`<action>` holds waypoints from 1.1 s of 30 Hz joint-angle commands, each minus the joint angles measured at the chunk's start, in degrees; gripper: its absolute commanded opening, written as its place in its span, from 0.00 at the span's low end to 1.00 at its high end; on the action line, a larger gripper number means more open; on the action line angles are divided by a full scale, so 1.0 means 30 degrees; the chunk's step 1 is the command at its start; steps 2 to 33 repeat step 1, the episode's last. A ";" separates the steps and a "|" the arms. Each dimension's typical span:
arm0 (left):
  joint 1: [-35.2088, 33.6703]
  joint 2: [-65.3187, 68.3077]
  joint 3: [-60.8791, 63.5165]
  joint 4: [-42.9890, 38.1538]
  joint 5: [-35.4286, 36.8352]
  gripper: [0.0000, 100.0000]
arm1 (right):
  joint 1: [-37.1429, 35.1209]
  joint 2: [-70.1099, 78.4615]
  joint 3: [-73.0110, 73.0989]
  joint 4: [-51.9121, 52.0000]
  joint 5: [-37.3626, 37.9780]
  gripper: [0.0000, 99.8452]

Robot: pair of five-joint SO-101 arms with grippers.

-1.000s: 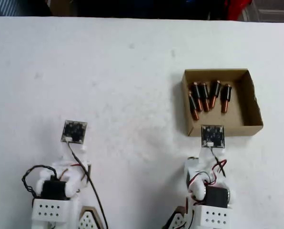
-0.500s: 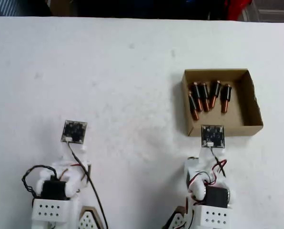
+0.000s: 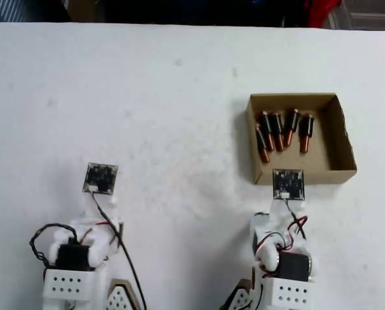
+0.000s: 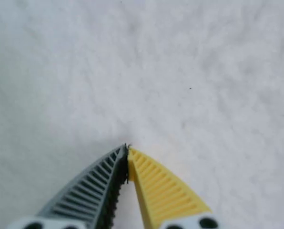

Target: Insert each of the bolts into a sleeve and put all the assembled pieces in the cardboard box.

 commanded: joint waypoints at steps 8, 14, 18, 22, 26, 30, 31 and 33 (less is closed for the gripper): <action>-0.0161 0.0073 -0.0645 0.0029 0.0176 0.02 | 0.0073 -0.0190 0.0176 0.0015 -0.0088 0.02; -0.0161 0.0073 -0.0645 0.0029 0.0176 0.02 | 0.0073 -0.0190 0.0176 0.0015 -0.0088 0.02; -0.0161 0.0073 -0.0645 0.0029 0.0176 0.02 | 0.0073 -0.0190 0.0176 0.0015 -0.0088 0.02; -0.0161 0.0073 -0.0645 0.0029 0.0176 0.02 | 0.0073 -0.0190 0.0176 0.0015 -0.0088 0.02; -0.0161 0.0073 -0.0645 0.0029 0.0176 0.02 | 0.0073 -0.0190 0.0176 0.0015 -0.0088 0.02; -0.0161 0.0073 -0.0645 0.0029 0.0176 0.02 | 0.0073 -0.0190 0.0176 0.0015 -0.0088 0.02; -0.0161 0.0073 -0.0645 0.0029 0.0176 0.02 | 0.0073 -0.0190 0.0176 0.0015 -0.0088 0.02; -0.0161 0.0073 -0.0645 0.0029 0.0176 0.02 | 0.0073 -0.0190 0.0176 0.0015 -0.0088 0.02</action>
